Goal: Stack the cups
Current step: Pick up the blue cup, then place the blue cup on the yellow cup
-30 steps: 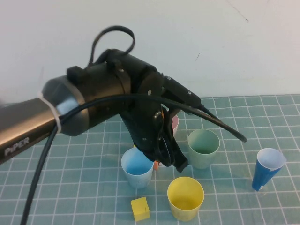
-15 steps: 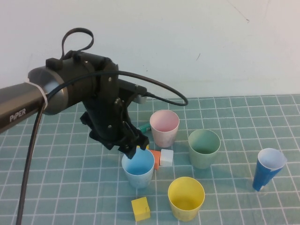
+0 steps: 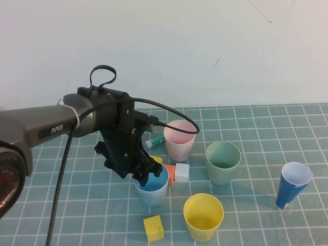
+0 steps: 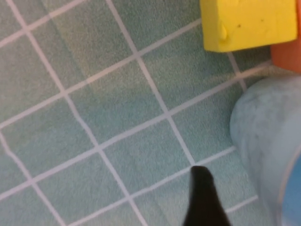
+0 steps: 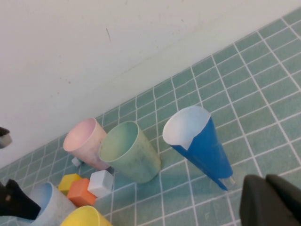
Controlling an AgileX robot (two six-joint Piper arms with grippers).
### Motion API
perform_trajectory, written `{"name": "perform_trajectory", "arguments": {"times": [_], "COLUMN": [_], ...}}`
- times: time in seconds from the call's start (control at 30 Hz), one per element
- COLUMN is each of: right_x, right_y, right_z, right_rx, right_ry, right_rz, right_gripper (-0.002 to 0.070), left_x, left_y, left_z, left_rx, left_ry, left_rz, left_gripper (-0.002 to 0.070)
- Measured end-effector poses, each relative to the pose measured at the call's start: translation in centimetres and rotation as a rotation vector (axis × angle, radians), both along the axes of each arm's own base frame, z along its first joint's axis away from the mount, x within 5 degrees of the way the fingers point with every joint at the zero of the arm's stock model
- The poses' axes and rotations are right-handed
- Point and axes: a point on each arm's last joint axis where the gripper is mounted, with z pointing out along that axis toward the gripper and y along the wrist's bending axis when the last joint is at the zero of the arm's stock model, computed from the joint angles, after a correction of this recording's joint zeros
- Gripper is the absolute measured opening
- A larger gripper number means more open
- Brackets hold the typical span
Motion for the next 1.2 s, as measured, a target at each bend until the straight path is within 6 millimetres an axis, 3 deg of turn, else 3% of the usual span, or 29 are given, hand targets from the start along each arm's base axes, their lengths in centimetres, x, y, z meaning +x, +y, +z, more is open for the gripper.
{"name": "perform_trajectory", "arguments": {"times": [0.1, 0.17, 0.23, 0.33, 0.5, 0.7, 0.87, 1.0, 1.2], "right_x": [0.0, 0.0, 0.0, 0.0, 0.0, 0.0, 0.0, 0.0, 0.0], "right_y": [0.0, 0.0, 0.0, 0.0, 0.1, 0.1, 0.1, 0.1, 0.1], "right_z": [0.0, 0.0, 0.0, 0.0, 0.0, 0.0, 0.0, 0.0, 0.0], "right_rx": [0.0, 0.002, 0.001, 0.002, 0.012, 0.013, 0.004, -0.01, -0.024], "right_ry": [0.0, 0.0, 0.0, 0.0, 0.001, 0.001, -0.001, -0.003, -0.006], "right_rz": [0.0, 0.0, 0.0, 0.003, 0.005, 0.005, 0.008, 0.012, 0.017], "right_gripper": [-0.0003, -0.0003, -0.0003, -0.0003, -0.0003, -0.0003, -0.0003, -0.0003, -0.0003], "left_x": [0.2, 0.3, 0.4, 0.5, 0.1, -1.5, -5.2, -7.7, -9.0], "left_y": [-0.2, -0.3, -0.4, -0.5, -0.3, 0.6, 0.4, -2.1, -6.1], "left_z": [-1.1, -1.7, -1.9, -1.8, 0.0, 7.1, 12.5, 13.1, 10.4], "left_rx": [-0.004, -0.008, -0.017, -0.029, -0.028, -0.079, -0.109, -0.118, -0.122], "left_ry": [0.013, 0.017, 0.01, 0.001, -0.006, -0.115, -0.133, -0.119, -0.078], "left_rz": [0.008, 0.011, 0.01, 0.008, -0.011, -0.027, -0.105, -0.207, -0.286], "left_gripper": [0.0321, 0.0176, 0.0079, 0.0025, 0.0006, 0.0006, 0.0006, 0.0006, 0.0006]}}
